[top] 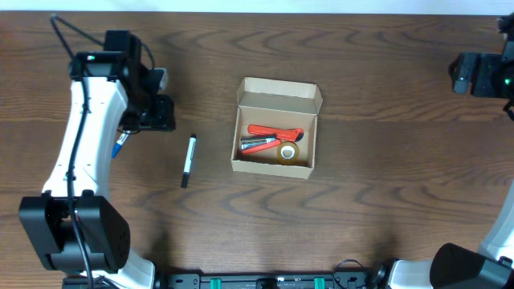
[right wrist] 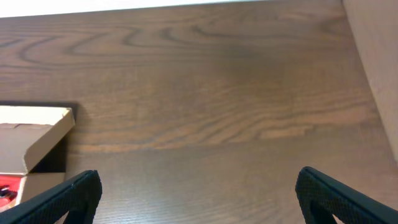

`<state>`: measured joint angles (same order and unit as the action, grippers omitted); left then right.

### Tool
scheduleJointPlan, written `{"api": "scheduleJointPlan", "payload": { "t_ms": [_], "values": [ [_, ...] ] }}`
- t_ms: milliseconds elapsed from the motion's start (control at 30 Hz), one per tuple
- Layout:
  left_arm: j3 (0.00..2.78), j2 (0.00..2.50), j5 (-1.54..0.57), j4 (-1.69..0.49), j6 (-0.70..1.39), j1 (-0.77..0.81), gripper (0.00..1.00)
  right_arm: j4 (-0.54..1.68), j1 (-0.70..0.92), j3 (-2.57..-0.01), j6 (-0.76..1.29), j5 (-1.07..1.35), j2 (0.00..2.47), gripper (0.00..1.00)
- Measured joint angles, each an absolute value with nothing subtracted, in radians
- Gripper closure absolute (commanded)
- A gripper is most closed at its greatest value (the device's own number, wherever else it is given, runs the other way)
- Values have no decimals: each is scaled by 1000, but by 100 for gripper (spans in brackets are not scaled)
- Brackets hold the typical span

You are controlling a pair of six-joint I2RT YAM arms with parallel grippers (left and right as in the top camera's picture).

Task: Pack container
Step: 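Retract the right arm aside and move the left gripper toward the markers, then grasp the black-capped white marker with the left gripper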

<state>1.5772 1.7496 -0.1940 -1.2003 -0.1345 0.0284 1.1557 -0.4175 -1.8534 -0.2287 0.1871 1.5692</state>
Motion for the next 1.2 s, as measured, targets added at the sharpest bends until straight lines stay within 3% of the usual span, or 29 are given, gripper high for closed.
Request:
{"api": "scheduleJointPlan", "payload": {
  "t_ms": [100, 167, 333, 400, 600, 1200],
  "values": [
    [1577, 1750, -149, -1167, -143, 78, 31, 1155, -436, -1835, -215, 186, 1570, 1],
    [1577, 1750, -125, -1150, -148, 105, 32, 1153, -440, -1820, -211, 187, 1571, 1],
    [1544, 1758, -96, -1114, -157, 142, 11, 1132, -440, -1753, -206, 187, 1580, 1],
    [1514, 1768, -93, -1114, -157, 140, 8, 1118, -440, -1722, -202, 186, 1583, 1],
    [1384, 1790, -91, -1065, -154, 139, 13, 1080, -442, -1651, -199, 187, 1591, 1],
    [1135, 1790, -160, -794, -154, 139, 11, 1073, -441, -1641, -199, 234, 1591, 1]
  ]
}}
